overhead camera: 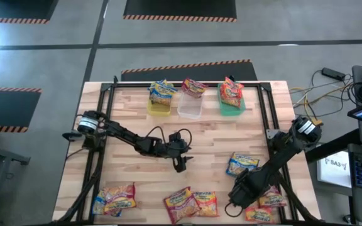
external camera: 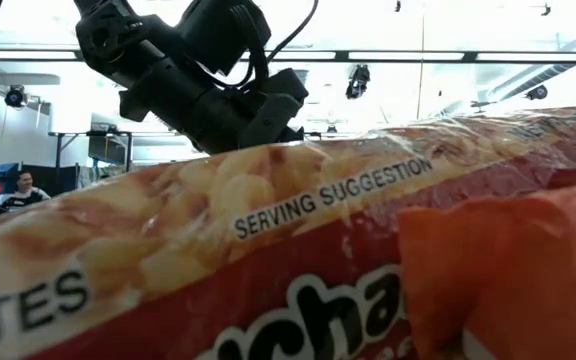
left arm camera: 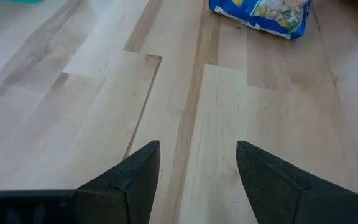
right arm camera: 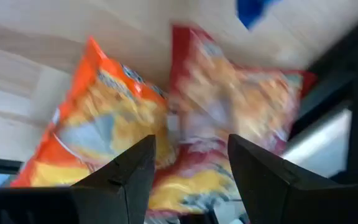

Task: Sort Maruchan noodles
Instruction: Put the right red noodle pack into the white bin

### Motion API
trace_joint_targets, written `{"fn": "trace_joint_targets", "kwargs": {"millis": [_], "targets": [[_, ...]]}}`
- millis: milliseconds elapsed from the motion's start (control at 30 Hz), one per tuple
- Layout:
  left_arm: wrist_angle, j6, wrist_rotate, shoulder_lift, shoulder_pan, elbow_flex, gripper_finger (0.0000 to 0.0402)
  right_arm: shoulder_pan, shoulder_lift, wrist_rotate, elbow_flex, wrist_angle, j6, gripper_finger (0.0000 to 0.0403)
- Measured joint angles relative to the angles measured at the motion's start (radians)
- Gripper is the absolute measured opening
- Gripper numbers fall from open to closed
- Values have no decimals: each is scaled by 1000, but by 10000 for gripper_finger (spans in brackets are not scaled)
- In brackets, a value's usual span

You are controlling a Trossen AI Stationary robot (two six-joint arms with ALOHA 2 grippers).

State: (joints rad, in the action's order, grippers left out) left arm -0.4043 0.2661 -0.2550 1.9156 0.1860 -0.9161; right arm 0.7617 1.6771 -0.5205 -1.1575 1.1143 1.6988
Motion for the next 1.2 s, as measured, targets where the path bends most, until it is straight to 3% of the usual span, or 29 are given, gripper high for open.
{"fn": "trace_joint_targets", "kwargs": {"millis": [500, 700, 900, 1033, 1200], "targets": [[-27, 27, 0, 0, 0, 0, 196, 114, 125, -11, -124, 37, 142, 192], [-40, 30, 0, 0, 1, 0, 196, 137, 191, -56, -128, 175, 63, 192], [-40, 30, 0, 0, 1, 0, 196, 140, 193, -55, -124, 188, 43, 187], [-43, 30, 0, 0, 1, 0, 196, 140, 185, -55, -127, 190, 43, 152], [-46, 30, 0, 0, 1, 0, 196, 139, 183, -55, -131, 188, 0, 68]]}}
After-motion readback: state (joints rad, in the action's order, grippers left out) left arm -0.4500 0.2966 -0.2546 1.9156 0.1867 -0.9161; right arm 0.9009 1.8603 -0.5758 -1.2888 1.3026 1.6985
